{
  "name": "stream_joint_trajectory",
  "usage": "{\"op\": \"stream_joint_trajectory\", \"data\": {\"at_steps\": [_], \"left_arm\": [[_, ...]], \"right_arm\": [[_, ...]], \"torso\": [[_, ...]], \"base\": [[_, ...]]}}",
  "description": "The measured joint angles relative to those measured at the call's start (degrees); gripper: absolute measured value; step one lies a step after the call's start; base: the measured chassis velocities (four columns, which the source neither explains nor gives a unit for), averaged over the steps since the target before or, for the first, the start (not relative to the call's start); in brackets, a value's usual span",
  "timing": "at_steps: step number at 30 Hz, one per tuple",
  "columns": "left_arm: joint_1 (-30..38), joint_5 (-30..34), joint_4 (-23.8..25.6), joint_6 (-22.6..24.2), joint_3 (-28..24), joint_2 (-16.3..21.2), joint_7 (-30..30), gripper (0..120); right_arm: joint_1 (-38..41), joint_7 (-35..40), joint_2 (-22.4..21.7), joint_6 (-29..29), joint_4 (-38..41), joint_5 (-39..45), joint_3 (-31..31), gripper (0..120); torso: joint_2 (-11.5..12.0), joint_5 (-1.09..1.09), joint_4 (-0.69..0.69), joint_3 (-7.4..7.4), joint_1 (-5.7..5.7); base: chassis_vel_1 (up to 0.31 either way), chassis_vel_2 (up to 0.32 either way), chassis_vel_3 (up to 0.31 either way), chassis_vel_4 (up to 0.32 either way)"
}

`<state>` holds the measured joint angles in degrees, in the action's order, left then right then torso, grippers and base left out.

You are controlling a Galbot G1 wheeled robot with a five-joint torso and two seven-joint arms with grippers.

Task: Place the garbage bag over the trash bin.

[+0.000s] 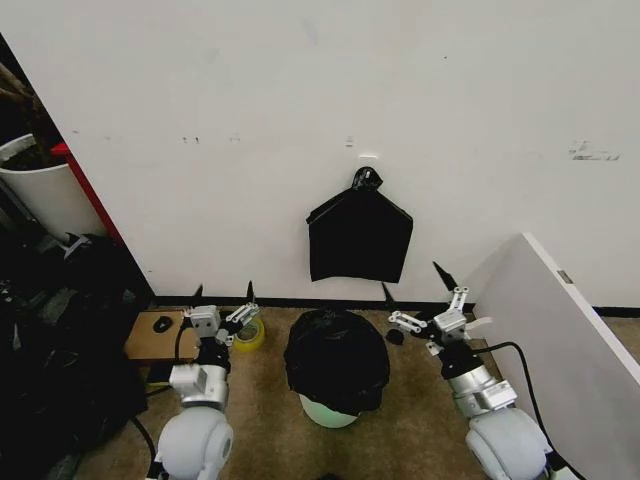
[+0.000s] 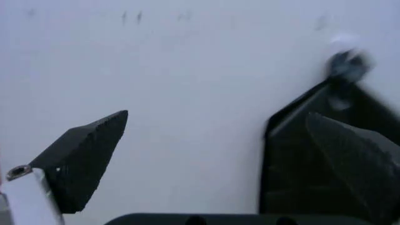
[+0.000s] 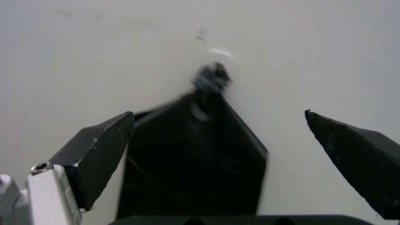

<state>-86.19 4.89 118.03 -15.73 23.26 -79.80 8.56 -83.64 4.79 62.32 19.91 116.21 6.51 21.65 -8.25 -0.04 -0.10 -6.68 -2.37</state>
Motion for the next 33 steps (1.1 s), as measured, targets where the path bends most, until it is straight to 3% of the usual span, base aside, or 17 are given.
{"op": "stream_joint_trajectory", "data": {"at_steps": [4,10,12,16,33], "left_arm": [[-9.55,0.84,6.32,-4.41,-0.13,-1.62,-3.45,100],[-11.37,2.32,8.22,-4.32,-0.17,-2.72,-3.81,100],[-10.89,4.16,7.74,-2.9,0.04,-2.01,-3.01,100],[-10.7,6.51,7.7,-1.07,0.09,-0.12,-2.96,100],[-10.28,6.27,6.66,-2.03,-0.59,-2.4,-2.87,100]], "right_arm": [[-0.82,1.07,3.78,-1.32,-2.65,2.89,2.84,100],[-3.32,3.66,7.41,-5.73,-1.49,3.9,9.11,100],[-4.66,2.35,9.46,-7.08,-0.46,1.28,14.33,100],[-6.04,-1.49,12.29,-5.91,0.03,0.3,17.96,100],[-9.42,-4.83,12.65,-3.01,1.06,4.96,16.66,100]], "torso": [[0.0,0.04,0.06,0.01,0.0],[0.0,0.03,0.01,0.01,0.0],[-0.01,-0.01,0.0,0.01,0.0],[0.0,0.03,0.01,0.01,0.0],[0.0,0.02,0.02,0.0,0.0]], "base": [[0.0,0.0,0.0,0.0],[0.0,0.0,0.0,0.0],[0.0,0.0,0.0,0.0],[0.0,0.0,0.0,0.0],[0.0,0.0,0.0,0.0]]}}
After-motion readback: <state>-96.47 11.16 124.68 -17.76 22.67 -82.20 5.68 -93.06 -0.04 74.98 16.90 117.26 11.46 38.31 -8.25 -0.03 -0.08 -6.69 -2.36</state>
